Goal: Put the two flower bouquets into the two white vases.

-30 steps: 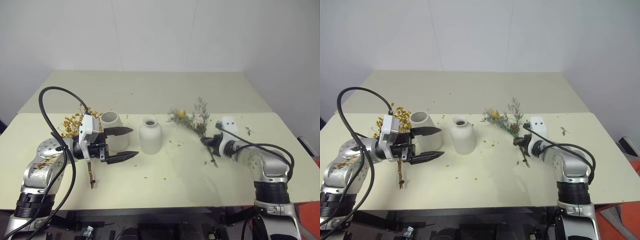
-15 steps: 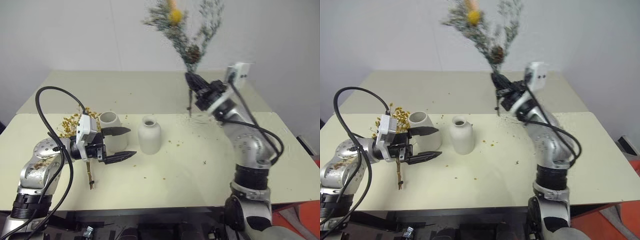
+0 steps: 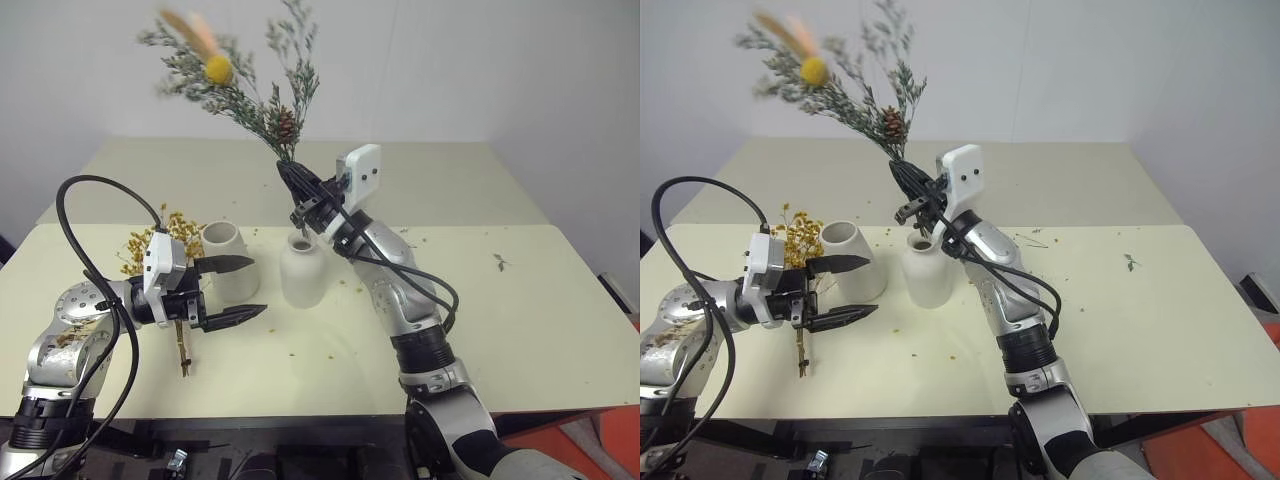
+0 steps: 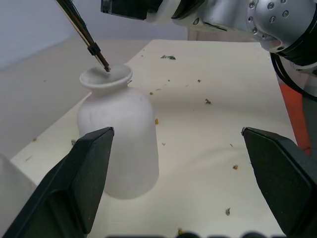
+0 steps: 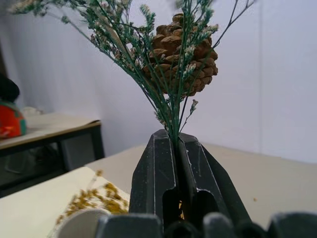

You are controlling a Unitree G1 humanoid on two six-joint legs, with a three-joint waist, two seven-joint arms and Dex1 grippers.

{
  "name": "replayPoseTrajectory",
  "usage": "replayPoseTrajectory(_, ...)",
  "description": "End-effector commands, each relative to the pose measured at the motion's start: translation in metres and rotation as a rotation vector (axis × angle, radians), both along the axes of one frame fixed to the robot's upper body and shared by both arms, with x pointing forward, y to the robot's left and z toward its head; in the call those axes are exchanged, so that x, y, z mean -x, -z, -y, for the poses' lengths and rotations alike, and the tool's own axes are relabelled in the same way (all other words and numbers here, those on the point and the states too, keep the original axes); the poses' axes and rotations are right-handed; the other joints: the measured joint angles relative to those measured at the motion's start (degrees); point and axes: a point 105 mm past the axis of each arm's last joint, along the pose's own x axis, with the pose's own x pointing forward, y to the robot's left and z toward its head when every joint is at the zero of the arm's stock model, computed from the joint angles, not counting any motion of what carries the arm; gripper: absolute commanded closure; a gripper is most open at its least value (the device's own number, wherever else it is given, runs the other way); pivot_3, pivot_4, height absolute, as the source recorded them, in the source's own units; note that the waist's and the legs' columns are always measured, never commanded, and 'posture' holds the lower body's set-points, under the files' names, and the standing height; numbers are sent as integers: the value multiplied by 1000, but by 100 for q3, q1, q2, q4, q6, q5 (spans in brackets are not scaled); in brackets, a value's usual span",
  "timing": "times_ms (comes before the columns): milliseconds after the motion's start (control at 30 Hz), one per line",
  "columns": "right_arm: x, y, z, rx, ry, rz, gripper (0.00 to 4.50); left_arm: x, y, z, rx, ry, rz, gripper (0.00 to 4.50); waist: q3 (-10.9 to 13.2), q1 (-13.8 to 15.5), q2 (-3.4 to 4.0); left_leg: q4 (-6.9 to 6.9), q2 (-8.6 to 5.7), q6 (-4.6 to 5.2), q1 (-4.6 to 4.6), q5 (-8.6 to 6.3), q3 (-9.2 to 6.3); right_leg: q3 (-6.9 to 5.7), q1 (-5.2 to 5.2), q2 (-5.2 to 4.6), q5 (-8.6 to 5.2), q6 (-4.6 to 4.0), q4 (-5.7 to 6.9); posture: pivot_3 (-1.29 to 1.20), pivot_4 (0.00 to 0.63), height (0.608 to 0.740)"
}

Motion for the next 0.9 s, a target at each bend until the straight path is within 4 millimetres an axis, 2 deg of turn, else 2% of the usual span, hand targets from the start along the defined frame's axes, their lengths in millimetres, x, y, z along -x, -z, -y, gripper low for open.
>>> replayPoseTrajectory(33,8,-19,-3,-57,-16,70,4418,6,-15,-2,-4,-2,63,0,0,-5,0,0,2,0,1,0,0,0,-1,2,0,0,1,0,150,740)
replayPoseTrajectory(300,19,-5,-9,-31,-64,61,4418,8,-15,-3,-4,-11,63,0,0,-8,0,-3,3,0,2,0,0,0,-3,4,-1,-2,3,0,150,740)
replayPoseTrajectory(533,30,-1,-12,1,-88,87,4418,6,-16,0,-3,-1,65,0,0,-7,1,-3,3,0,2,0,0,0,-3,4,-2,-3,4,0,150,740)
replayPoseTrajectory(667,30,6,-8,16,-75,72,3448,3,-19,1,18,-1,75,0,0,-6,0,-4,3,0,2,0,0,0,-3,4,-2,-2,3,0,150,740)
replayPoseTrajectory(900,31,13,-3,29,-54,65,969,-5,-36,1,81,-24,106,0,0,-8,0,-3,2,-1,1,0,0,0,-2,4,-2,-2,3,0,150,740)
